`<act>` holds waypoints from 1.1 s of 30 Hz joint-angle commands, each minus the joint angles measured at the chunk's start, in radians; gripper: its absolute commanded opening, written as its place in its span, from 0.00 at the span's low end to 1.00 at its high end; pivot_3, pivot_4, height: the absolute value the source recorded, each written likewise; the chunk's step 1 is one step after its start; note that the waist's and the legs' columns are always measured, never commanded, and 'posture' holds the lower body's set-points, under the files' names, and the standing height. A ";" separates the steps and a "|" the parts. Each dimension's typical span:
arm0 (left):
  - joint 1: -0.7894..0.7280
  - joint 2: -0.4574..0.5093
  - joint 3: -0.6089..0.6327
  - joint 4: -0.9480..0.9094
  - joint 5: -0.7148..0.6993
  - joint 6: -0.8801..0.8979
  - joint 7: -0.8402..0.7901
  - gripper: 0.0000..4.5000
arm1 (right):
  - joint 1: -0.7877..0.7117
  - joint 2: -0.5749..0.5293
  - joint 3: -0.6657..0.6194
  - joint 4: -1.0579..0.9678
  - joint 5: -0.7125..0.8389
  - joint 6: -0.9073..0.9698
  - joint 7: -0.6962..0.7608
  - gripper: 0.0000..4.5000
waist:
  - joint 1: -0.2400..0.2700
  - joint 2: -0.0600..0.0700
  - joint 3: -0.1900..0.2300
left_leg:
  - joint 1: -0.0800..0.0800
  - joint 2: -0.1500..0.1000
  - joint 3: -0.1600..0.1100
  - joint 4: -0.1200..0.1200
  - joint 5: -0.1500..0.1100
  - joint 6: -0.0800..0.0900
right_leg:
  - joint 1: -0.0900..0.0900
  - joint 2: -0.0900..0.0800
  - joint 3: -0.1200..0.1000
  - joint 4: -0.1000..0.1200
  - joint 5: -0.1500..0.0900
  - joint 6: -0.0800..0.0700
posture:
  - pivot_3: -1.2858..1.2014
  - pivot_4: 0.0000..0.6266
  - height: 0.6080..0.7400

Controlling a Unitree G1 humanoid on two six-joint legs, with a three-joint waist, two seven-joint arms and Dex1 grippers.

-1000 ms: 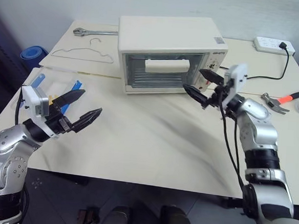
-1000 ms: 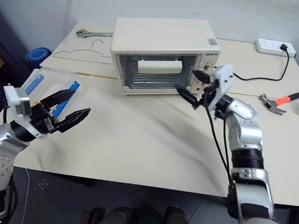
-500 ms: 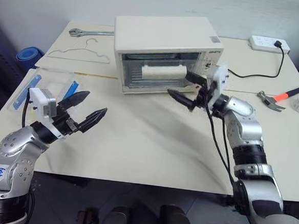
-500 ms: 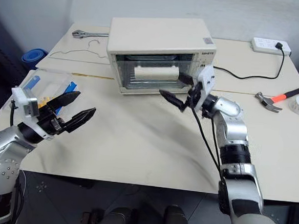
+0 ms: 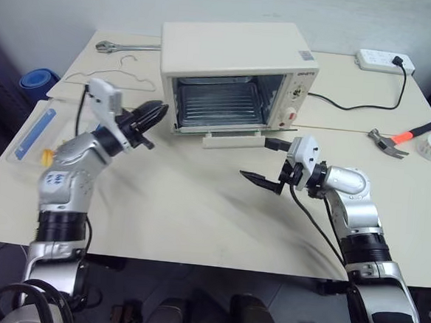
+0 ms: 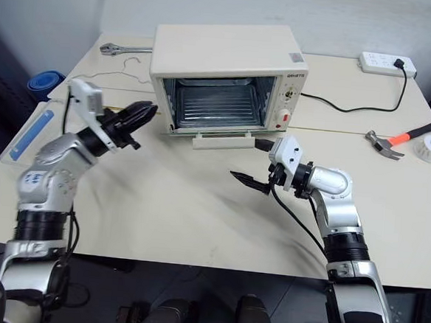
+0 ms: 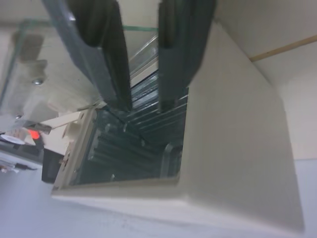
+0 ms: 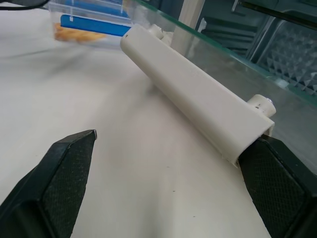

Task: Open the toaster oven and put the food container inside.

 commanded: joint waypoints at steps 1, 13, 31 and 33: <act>-0.037 -0.002 -0.052 0.065 0.076 -0.072 -0.056 0.01 | 0.029 -0.009 -0.010 -0.060 0.004 -0.038 -0.009 1.00 | -0.001 0.000 0.000 | 0.000 0.000 0.000 0.000 0.000 0.000 | 0.000 0.000 0.000 0.000 0.000 0.000 | 0.52 0.24 1.00; 0.056 -0.011 -0.199 0.082 0.245 -0.213 -0.189 0.01 | 0.483 -0.144 -0.179 -0.324 0.075 -0.031 -0.070 1.00 | 0.029 0.000 0.000 | -0.001 -0.001 -0.001 0.002 0.000 0.000 | 0.001 -0.001 0.002 0.000 0.000 0.000 | 0.52 0.24 1.00; 0.511 -0.029 0.141 -0.329 0.023 -0.190 -0.066 0.47 | 0.558 -0.052 -0.304 -0.531 0.348 0.059 -0.150 1.00 | 0.019 -0.001 0.001 | 0.003 0.001 -0.001 0.000 0.000 0.000 | 0.005 -0.001 0.009 -0.008 0.000 0.001 | 0.52 0.24 1.00; 0.609 -0.026 0.258 -0.397 -0.018 -0.168 -0.005 0.61 | 0.509 -0.031 -0.275 -0.497 0.333 0.039 -0.134 1.00 | 0.022 -0.001 0.000 | 0.003 0.002 -0.001 0.000 0.000 0.000 | 0.005 0.000 0.009 -0.008 0.000 0.001 | 0.52 0.24 1.00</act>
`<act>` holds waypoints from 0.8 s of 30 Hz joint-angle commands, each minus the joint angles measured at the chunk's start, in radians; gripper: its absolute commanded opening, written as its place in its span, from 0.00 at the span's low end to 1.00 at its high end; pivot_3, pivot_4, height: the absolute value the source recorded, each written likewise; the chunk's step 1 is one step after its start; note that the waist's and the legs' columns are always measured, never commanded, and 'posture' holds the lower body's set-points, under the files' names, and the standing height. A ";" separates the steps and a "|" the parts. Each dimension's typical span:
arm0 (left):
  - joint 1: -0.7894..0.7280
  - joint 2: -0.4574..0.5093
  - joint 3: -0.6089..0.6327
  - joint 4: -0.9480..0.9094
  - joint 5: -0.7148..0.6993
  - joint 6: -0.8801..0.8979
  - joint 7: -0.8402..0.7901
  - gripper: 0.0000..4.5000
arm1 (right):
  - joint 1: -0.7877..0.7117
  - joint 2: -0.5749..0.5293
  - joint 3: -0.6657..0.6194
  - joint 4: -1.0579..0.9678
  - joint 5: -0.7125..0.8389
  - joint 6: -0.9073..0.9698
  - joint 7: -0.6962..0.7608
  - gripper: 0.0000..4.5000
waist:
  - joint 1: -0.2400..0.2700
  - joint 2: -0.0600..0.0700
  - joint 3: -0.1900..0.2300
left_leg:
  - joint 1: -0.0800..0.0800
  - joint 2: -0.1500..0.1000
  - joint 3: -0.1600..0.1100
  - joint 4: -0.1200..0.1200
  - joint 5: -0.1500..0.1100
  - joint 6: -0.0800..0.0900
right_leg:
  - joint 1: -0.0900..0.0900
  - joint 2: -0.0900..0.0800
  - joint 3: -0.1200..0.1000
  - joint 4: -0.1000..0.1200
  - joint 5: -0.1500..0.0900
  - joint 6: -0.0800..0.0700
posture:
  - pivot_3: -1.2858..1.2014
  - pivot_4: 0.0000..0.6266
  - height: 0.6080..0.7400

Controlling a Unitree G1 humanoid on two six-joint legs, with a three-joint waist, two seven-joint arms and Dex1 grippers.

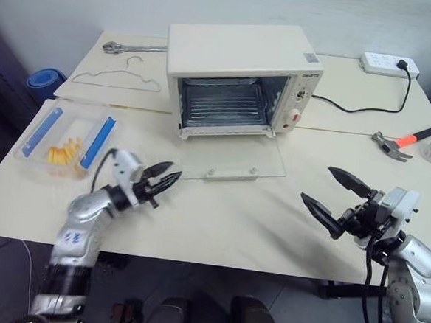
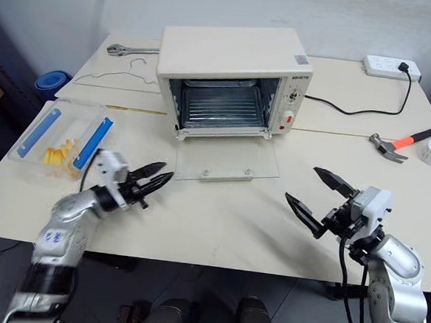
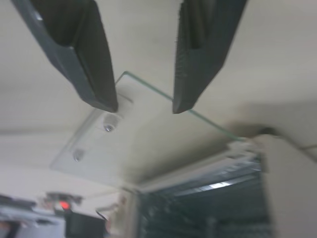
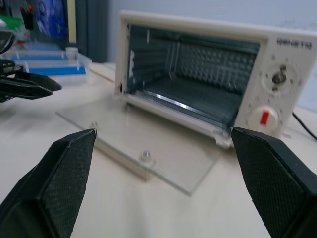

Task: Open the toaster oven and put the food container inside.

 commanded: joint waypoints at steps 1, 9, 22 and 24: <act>0.135 0.015 0.215 -0.140 -0.088 0.022 0.103 0.68 | -0.063 0.029 0.043 0.031 -0.003 -0.038 0.029 1.00 | 0.003 0.000 0.000 | 0.000 0.000 0.000 0.000 0.000 0.000 | 0.000 0.000 0.000 0.000 0.000 0.000 | 0.52 0.24 1.00; 0.502 -0.110 0.537 -0.334 -0.245 0.056 0.281 0.99 | -0.201 0.097 0.124 0.145 -0.014 -0.100 0.106 1.00 | 0.012 -0.001 0.000 | 0.000 -0.002 -0.001 0.001 -0.003 0.004 | 0.003 -0.002 0.000 -0.003 0.000 0.000 | 0.52 0.24 1.00; 0.493 0.066 0.711 -0.394 -0.720 0.428 0.734 0.99 | -0.252 0.129 0.183 0.209 -0.020 -0.114 0.191 1.00 | 0.015 -0.001 0.000 | 0.000 -0.002 -0.002 0.001 -0.004 0.004 | 0.002 -0.002 0.000 -0.002 -0.001 -0.001 | 0.52 0.24 1.00; 0.426 0.159 0.695 -0.349 -0.798 0.529 0.900 0.99 | -0.262 0.128 0.180 0.221 -0.022 -0.115 0.195 1.00 | 0.010 0.000 0.000 | 0.000 -0.002 -0.003 0.001 -0.003 0.003 | 0.002 -0.002 0.000 -0.001 -0.001 -0.001 | 0.52 0.24 1.00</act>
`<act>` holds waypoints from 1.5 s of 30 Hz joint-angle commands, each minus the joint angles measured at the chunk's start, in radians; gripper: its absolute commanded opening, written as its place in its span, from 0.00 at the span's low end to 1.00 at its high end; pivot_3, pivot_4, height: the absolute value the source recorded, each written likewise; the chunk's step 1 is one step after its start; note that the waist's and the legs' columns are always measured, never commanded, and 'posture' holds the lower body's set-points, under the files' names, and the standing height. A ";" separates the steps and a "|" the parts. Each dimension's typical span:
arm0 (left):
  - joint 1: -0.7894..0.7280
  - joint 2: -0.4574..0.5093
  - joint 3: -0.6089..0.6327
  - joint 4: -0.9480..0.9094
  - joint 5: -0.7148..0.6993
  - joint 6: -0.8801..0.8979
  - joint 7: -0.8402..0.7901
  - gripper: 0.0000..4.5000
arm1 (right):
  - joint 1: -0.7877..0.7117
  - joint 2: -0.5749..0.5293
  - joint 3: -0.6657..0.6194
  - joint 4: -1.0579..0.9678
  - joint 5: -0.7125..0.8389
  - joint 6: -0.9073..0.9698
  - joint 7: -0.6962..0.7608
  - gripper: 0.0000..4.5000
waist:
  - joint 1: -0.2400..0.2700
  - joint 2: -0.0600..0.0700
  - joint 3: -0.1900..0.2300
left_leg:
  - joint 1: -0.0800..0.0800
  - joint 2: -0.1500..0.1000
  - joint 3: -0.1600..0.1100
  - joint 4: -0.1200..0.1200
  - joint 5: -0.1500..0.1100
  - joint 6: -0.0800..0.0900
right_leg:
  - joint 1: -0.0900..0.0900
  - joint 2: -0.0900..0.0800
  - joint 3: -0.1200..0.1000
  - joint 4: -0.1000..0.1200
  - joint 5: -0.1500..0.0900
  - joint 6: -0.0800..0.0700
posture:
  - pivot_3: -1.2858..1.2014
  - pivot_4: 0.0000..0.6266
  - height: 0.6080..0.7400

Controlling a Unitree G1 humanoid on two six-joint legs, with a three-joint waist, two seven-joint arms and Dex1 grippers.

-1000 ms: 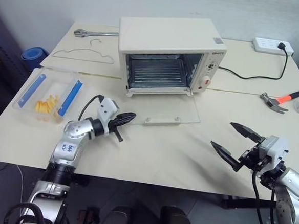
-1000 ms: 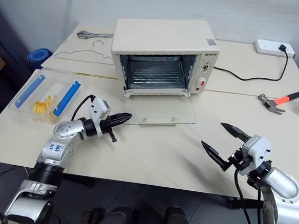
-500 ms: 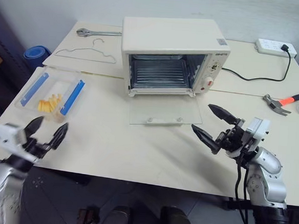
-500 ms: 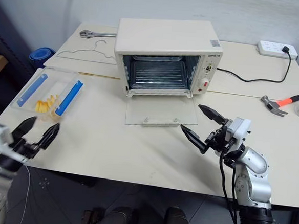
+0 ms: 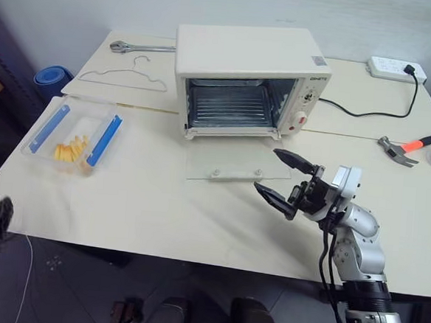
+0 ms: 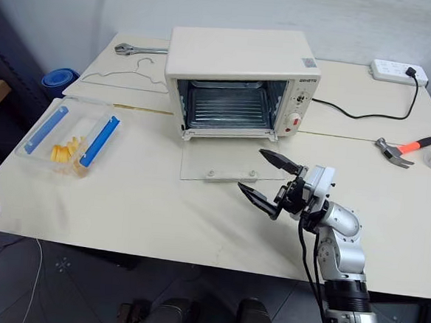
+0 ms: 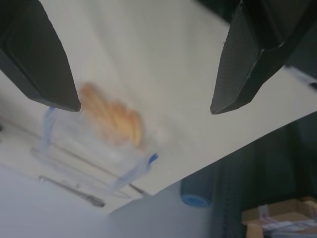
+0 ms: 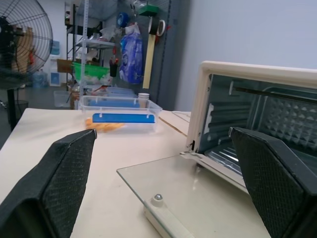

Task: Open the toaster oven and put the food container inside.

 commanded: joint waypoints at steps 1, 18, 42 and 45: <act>-0.096 0.135 0.003 0.039 -0.164 0.171 0.282 0.99 | -0.024 -0.005 -0.008 0.005 0.004 -0.007 0.010 1.00 | -0.005 0.000 0.000 | 0.000 0.000 0.000 0.000 0.000 0.000 | 0.000 0.000 0.001 0.001 0.000 0.000 | 0.52 0.24 1.00; -0.691 0.371 -0.314 0.594 -0.255 0.427 0.717 0.99 | 0.009 0.018 -0.001 -0.008 -0.027 -0.025 -0.035 1.00 | -0.009 0.000 0.000 | 0.001 -0.001 0.000 0.000 -0.001 -0.003 | -0.004 0.003 0.000 0.011 0.000 -0.001 | 0.52 0.24 1.00; -0.838 0.492 -0.376 0.714 0.052 0.685 0.317 0.00 | 0.056 -0.001 -0.015 -0.021 -0.042 -0.044 -0.057 1.00 | -0.017 -0.001 0.001 | 0.000 0.000 0.000 0.000 0.000 -0.003 | -0.006 0.003 0.000 0.015 0.000 -0.001 | 0.52 0.24 1.00; -0.804 0.569 -0.414 0.611 0.045 0.774 0.174 0.00 | 0.078 -0.025 -0.023 -0.042 -0.044 -0.025 -0.066 1.00 | -0.020 -0.001 0.001 | 0.000 -0.001 0.000 -0.001 0.000 -0.003 | -0.007 0.002 0.001 0.016 0.000 -0.001 | 0.52 0.24 1.00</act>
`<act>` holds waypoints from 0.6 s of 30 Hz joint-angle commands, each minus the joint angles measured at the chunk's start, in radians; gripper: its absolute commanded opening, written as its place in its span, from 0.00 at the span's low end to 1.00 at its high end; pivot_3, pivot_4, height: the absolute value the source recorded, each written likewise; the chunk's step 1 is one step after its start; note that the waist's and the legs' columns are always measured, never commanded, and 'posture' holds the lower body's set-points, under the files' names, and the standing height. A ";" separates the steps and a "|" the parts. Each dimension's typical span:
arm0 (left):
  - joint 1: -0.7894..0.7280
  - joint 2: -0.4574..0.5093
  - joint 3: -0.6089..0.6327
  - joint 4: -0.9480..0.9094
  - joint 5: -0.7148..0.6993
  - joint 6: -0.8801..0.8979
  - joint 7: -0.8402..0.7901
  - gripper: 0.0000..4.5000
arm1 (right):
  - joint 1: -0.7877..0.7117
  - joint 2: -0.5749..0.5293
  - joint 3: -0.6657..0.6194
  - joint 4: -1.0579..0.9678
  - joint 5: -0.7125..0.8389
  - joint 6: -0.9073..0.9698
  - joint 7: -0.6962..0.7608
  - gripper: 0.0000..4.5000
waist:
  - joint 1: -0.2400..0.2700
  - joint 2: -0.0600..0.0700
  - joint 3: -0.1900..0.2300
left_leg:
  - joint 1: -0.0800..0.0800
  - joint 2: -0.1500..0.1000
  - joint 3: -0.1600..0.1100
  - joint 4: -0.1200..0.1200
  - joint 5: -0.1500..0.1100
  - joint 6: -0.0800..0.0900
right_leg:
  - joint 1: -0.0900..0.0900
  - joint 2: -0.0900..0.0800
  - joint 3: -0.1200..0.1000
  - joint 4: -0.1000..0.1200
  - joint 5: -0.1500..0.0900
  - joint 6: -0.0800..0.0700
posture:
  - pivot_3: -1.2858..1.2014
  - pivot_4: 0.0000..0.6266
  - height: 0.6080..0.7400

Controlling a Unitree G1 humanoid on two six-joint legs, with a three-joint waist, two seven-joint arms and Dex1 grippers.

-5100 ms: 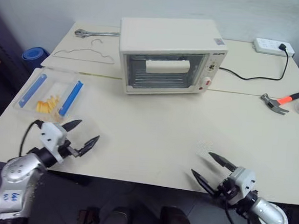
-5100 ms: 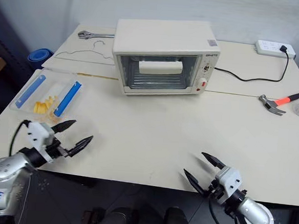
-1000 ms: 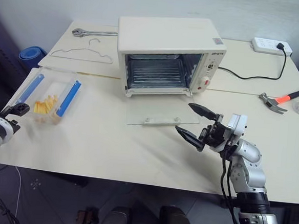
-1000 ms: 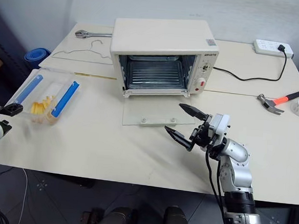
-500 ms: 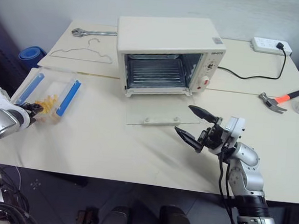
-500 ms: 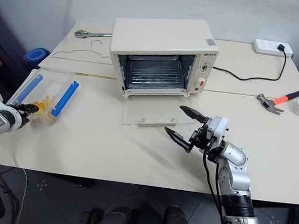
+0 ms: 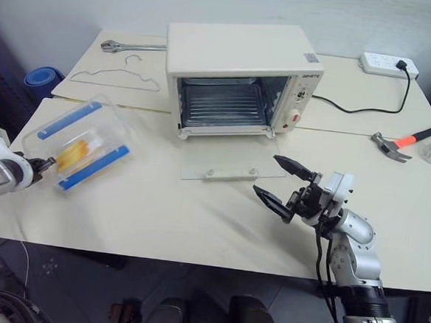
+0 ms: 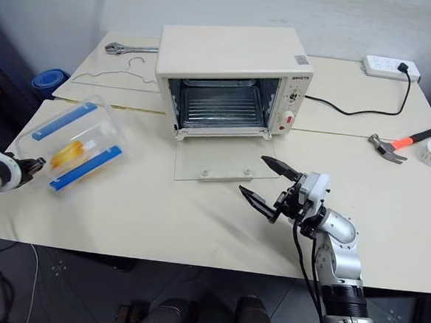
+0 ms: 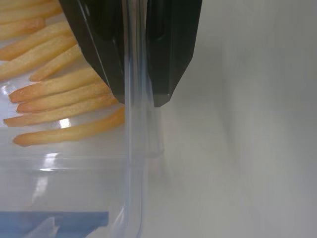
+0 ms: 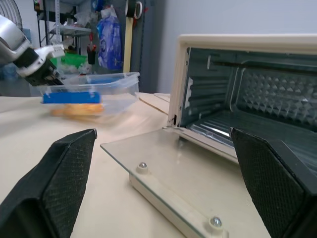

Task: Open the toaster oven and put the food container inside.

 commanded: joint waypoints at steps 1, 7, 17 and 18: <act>0.011 0.088 -0.027 -0.167 -0.017 0.096 -0.172 0.00 | 0.024 -0.036 -0.025 -0.072 0.009 0.015 -0.012 1.00 | 0.001 0.000 0.000 | 0.000 0.000 0.000 0.000 0.000 0.000 | 0.000 0.000 0.000 0.000 0.000 0.000 | 0.52 0.24 1.00; -0.083 0.053 -0.058 -0.376 -0.093 0.297 -0.252 0.00 | 0.095 -0.089 -0.063 -0.139 0.026 0.066 -0.048 1.00 | 0.019 0.000 0.001 | 0.000 0.000 -0.001 0.000 0.000 0.000 | 0.002 -0.001 0.001 -0.006 0.000 0.000 | 0.52 0.24 1.00; -0.418 -0.401 -0.173 -0.379 0.031 0.335 -0.031 0.00 | 0.205 -0.104 -0.092 -0.276 0.032 0.138 -0.143 1.00 | 0.015 -0.001 0.001 | -0.001 -0.001 -0.001 0.002 0.001 -0.001 | 0.002 0.000 0.000 -0.004 0.000 0.000 | 0.52 0.24 1.00; -0.443 -0.428 -0.202 -0.369 0.062 0.335 -0.027 0.00 | 0.220 -0.103 -0.094 -0.293 0.032 0.142 -0.151 1.00 | 0.015 -0.001 0.002 | -0.001 -0.001 -0.001 0.001 0.001 -0.001 | 0.002 0.000 0.000 -0.003 0.000 0.000 | 0.52 0.24 1.00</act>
